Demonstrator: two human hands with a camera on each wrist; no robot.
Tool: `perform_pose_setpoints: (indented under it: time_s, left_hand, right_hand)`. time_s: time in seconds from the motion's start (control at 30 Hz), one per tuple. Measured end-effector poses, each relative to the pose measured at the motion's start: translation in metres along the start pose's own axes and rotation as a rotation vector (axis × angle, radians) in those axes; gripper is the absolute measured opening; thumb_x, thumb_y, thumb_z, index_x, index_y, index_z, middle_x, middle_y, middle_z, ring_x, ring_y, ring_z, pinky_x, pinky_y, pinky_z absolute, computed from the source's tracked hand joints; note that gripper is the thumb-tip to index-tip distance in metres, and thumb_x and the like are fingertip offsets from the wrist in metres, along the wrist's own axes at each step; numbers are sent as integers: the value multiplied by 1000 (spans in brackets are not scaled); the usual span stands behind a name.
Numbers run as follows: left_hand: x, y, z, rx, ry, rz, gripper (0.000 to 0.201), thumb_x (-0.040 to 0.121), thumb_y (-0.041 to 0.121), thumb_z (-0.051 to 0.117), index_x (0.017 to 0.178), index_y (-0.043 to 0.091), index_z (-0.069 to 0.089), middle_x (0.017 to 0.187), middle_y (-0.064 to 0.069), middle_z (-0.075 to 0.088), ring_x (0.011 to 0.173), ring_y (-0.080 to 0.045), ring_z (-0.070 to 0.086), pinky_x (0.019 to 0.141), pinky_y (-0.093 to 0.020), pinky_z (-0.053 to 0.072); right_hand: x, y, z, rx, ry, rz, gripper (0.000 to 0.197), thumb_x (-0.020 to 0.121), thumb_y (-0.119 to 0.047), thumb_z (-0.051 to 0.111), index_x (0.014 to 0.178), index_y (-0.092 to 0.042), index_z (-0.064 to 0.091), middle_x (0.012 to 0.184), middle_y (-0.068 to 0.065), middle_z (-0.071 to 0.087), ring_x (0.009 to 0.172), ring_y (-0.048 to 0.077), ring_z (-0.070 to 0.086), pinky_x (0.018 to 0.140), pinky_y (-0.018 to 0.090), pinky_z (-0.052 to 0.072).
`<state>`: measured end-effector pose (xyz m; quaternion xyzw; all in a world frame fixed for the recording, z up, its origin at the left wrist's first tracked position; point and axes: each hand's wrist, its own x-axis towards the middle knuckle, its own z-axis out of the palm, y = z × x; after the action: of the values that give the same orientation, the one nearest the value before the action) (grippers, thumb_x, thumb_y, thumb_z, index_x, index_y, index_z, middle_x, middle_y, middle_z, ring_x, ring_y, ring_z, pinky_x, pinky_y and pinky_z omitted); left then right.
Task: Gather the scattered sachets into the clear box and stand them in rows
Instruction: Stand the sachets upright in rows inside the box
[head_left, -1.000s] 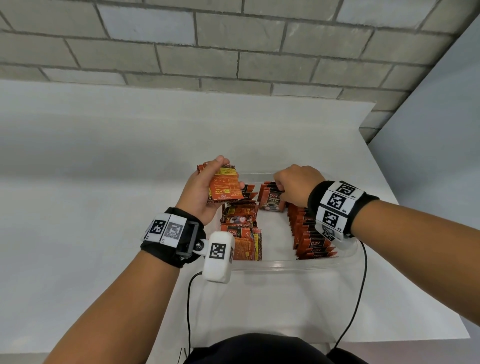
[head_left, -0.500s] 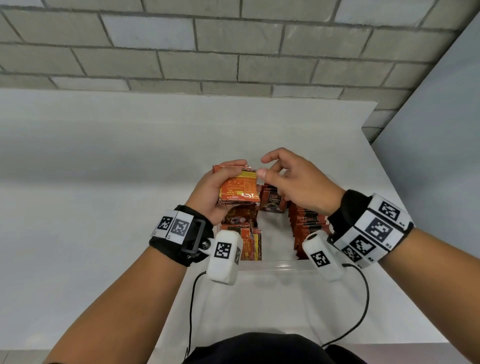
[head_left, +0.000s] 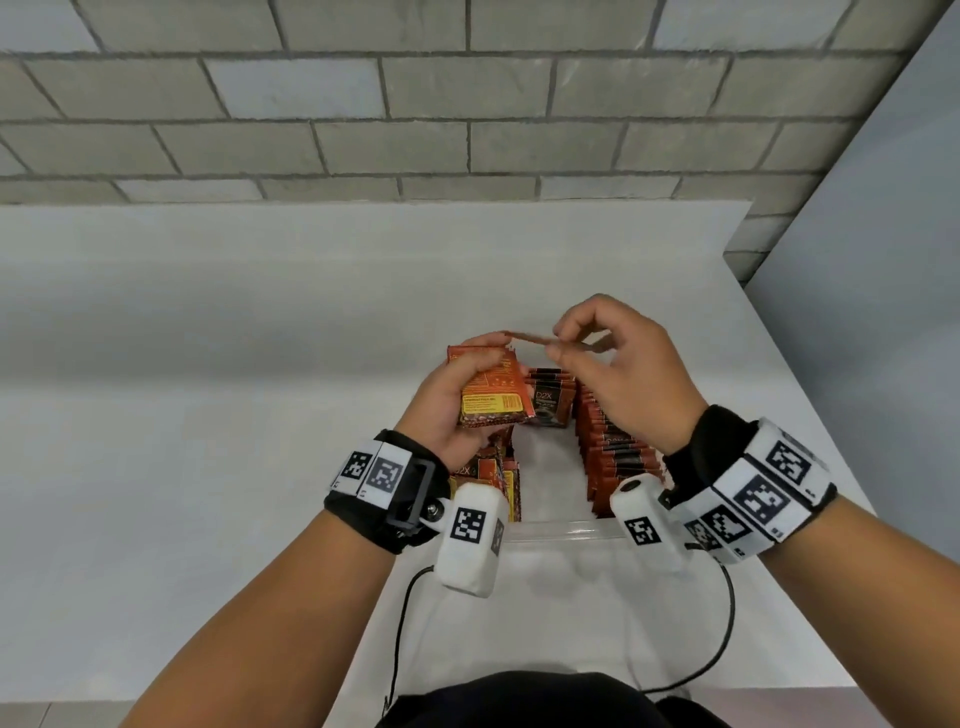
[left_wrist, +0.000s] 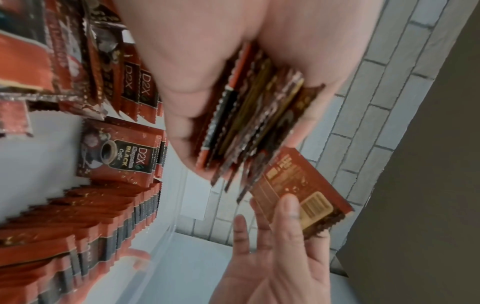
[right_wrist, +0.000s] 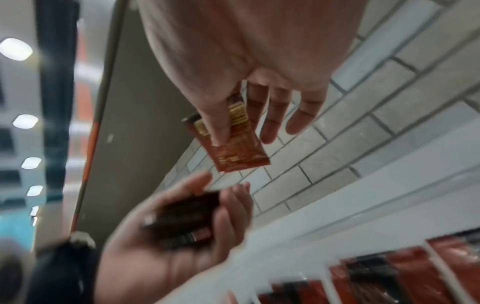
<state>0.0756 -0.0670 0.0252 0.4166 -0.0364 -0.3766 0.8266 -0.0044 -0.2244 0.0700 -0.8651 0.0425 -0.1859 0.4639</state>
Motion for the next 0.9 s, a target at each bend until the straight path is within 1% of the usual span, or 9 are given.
perform_pose_setpoints:
  time_s: [0.07,0.1,0.2,0.27,0.37,0.47,0.67,0.77,0.9]
  left_hand:
    - [-1,0,4,-9,2,13,32,83,33,62,108,14,61,94,-12,66,83,-27,66,73,-37,54]
    - [-1,0,6,-4,-3,18,36,80,35,66,109,14,61,96,-13,66,84,-27,66,73,-37,55]
    - [1,0,6,38,-8,73,38,72,8,63,110,13,62,95,-14,68,79,-25,67,69,-33,56]
    - [1,0,6,52,-21,87,42,69,0,57,109,12,61,94,-15,67,78,-25,66,67,-32,56]
    - [1,0,7,72,-39,84,43,67,-2,57,108,12,62,97,-16,68,82,-28,67,71,-35,57]
    - [0,0,10,121,-77,87,46,66,-5,57,108,13,61,98,-18,67,85,-31,66,74,-39,56]
    - [-1,-1,11,185,-107,82,47,64,-9,60,106,13,62,95,-14,68,85,-30,66,74,-40,56]
    - [-1,1,9,178,-92,66,42,68,-4,63,106,12,61,95,-14,68,82,-28,68,73,-39,57]
    - [1,9,-2,144,92,98,37,75,2,72,109,11,59,86,-10,65,70,-23,68,66,-32,58]
  right_hand:
    - [-4,3,2,-76,-130,-56,12,80,-17,74,82,-19,62,102,-5,60,100,7,52,86,11,35]
    - [-6,4,3,-107,-215,-59,14,78,-21,76,84,-23,64,111,-7,58,108,8,49,92,15,33]
    - [-7,4,1,-181,-342,-72,23,74,-33,79,94,-29,68,128,-13,50,124,11,40,104,31,29]
    - [-5,1,-3,-158,-292,-63,26,78,-33,75,102,-29,67,130,-11,49,125,8,40,104,26,29]
    - [1,0,-8,-151,-197,9,32,87,-30,66,118,-27,60,125,-9,52,113,4,48,88,13,35]
    - [7,-1,-11,-174,-224,87,32,92,-29,60,123,-24,59,117,-9,59,101,5,56,75,7,38]
    - [18,-6,-14,-181,-327,125,25,89,-22,65,114,-23,66,87,-13,62,77,-4,57,67,5,42]
    - [22,-9,-18,-181,-394,143,17,88,-19,66,104,-25,68,84,-13,64,72,-6,57,66,4,41]
    - [28,-3,-25,-272,-454,179,8,87,-19,68,93,-25,68,87,-6,67,75,3,59,70,14,43]
